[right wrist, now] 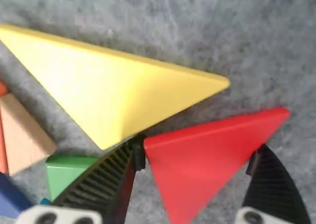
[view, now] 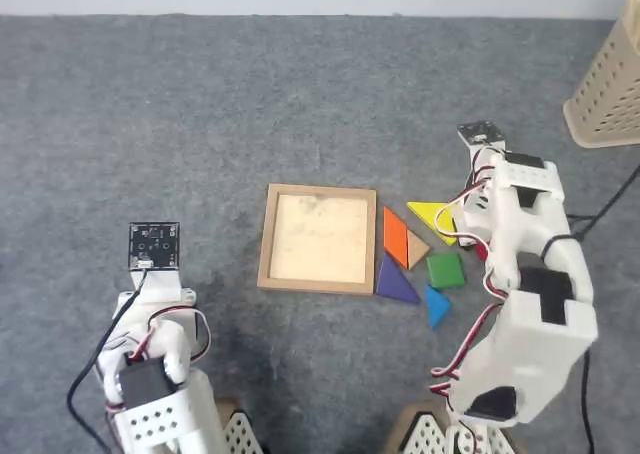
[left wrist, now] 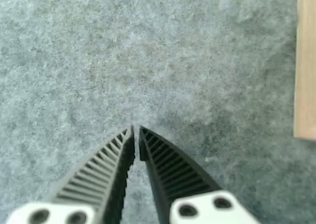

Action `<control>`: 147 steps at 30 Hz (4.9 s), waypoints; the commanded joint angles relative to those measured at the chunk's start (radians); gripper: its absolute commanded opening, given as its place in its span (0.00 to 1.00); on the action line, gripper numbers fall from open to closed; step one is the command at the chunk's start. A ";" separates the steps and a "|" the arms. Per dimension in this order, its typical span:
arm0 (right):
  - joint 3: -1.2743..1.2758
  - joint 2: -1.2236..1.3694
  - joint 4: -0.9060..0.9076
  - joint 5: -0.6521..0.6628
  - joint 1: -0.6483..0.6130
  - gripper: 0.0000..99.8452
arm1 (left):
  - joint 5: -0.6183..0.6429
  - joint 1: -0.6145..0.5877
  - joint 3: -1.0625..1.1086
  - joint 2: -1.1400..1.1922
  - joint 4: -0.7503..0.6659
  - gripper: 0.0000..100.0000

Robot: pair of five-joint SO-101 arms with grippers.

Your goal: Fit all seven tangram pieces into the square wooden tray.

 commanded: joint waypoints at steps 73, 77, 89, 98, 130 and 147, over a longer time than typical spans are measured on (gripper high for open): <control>-0.232 0.054 0.087 -0.293 -0.033 0.01 | -0.005 -0.005 -0.007 -0.014 0.008 0.01; -0.167 -0.067 0.085 -0.293 -0.035 0.01 | -0.005 -0.005 -0.007 -0.014 0.008 0.01; -0.044 -0.217 0.035 -0.261 -0.028 0.26 | -0.005 -0.005 -0.007 -0.014 0.008 0.01; -0.196 0.044 0.076 -0.233 -0.035 0.26 | -0.005 -0.005 -0.007 -0.014 0.008 0.01; 0.124 -0.274 -0.087 -0.173 -0.097 0.01 | -0.005 -0.005 -0.007 -0.014 0.008 0.01; -0.416 -0.005 0.094 -0.292 -0.173 0.21 | -0.005 -0.005 -0.007 -0.014 0.008 0.01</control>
